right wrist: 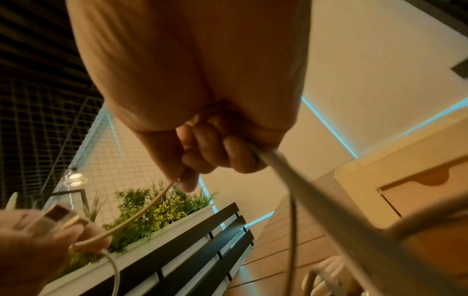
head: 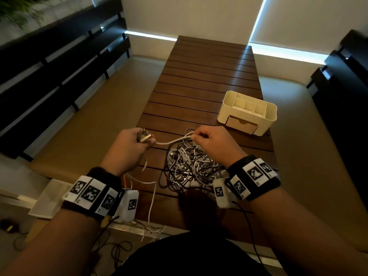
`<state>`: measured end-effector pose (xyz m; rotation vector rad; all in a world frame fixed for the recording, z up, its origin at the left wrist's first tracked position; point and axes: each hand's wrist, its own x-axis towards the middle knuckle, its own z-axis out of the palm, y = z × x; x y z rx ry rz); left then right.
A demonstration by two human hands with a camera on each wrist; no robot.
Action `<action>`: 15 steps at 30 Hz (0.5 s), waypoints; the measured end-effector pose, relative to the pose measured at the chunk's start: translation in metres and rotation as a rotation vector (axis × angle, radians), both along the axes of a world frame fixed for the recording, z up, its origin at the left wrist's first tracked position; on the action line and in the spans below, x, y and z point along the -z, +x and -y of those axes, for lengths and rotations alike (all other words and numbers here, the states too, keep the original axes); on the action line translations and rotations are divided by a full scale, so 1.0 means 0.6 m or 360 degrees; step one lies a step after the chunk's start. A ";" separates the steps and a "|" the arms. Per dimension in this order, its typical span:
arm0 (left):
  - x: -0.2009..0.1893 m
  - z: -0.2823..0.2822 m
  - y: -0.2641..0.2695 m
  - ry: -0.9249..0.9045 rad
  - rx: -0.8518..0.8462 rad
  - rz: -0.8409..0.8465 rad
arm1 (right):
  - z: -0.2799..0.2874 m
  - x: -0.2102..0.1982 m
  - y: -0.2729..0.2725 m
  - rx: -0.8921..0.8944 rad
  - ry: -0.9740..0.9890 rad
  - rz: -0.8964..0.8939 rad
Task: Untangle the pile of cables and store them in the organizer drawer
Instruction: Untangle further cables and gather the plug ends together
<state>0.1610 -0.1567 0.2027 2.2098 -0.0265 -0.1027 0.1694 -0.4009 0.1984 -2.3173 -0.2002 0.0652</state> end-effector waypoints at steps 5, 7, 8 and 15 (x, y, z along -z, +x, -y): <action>-0.005 0.039 -0.020 -0.0060 0.0109 0.0094 | -0.015 -0.008 -0.002 -0.0276 -0.0226 -0.0014; -0.003 0.057 -0.027 -0.0077 0.0264 0.0080 | -0.027 -0.015 -0.006 -0.0371 -0.0169 0.0048; -0.001 0.062 -0.029 -0.0078 0.0339 0.0073 | -0.031 -0.018 -0.007 -0.0385 -0.0125 0.0102; -0.010 0.048 -0.023 -0.0102 0.0297 0.0153 | -0.027 -0.015 -0.008 -0.0332 0.0114 0.0129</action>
